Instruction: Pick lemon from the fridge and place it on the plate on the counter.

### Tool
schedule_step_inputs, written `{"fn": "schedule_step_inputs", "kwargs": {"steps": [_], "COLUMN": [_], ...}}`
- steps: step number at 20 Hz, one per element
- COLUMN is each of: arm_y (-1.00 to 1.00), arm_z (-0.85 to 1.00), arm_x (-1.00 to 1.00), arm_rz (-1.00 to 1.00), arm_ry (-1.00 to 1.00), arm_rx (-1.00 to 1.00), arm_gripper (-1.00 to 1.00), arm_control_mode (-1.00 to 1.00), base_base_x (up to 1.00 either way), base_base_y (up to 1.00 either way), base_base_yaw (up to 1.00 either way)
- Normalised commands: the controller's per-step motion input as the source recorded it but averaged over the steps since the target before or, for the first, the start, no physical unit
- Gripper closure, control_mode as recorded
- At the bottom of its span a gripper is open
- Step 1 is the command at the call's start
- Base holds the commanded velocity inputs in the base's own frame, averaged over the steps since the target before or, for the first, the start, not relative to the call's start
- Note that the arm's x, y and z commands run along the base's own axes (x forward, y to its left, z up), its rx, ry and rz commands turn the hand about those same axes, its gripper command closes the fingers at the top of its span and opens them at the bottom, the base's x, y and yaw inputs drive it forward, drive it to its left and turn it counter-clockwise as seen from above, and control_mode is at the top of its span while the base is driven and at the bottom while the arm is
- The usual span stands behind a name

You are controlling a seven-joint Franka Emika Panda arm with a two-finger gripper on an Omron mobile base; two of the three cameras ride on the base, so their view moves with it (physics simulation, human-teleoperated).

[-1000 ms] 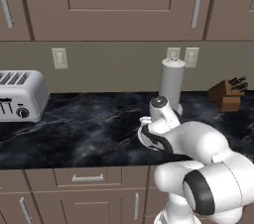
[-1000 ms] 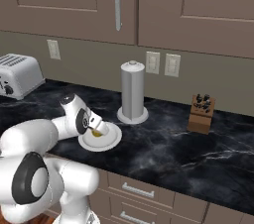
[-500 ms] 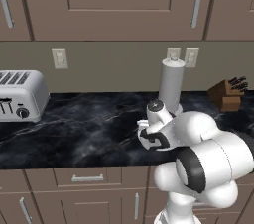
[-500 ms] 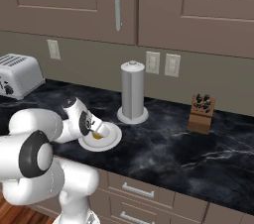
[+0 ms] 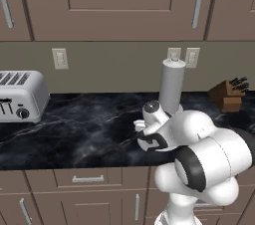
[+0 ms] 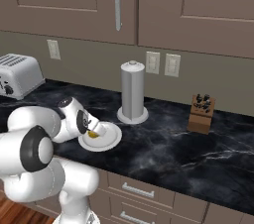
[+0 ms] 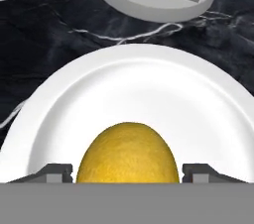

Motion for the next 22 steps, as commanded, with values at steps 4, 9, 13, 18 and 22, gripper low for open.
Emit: {"fn": "schedule_step_inputs", "kwargs": {"steps": [4, 9, 13, 18, 22], "arm_y": [0.00, -0.05, -0.20, -0.28, -0.50], "arm_z": [0.00, 0.43, 0.97, 0.87, 0.49], "arm_x": [0.00, -0.18, -0.58, -0.81, -1.00], "arm_rz": [0.00, 0.01, 0.04, 0.02, 0.00], "arm_ry": [-0.09, -0.23, -0.32, -0.23, -0.07], "arm_rx": [0.00, 0.02, 0.05, 0.03, 0.04], "arm_gripper": [-1.00, -1.00, -1.00, -1.00, -1.00], "arm_control_mode": [-1.00, -1.00, -1.00, -1.00, -1.00], "base_base_x": [0.00, 0.00, 0.00, 0.00, 0.00], "base_base_y": [0.00, 0.00, 0.00, 0.00, 0.00], "base_base_yaw": [0.00, 0.00, 0.00, 0.00, 0.00]}}
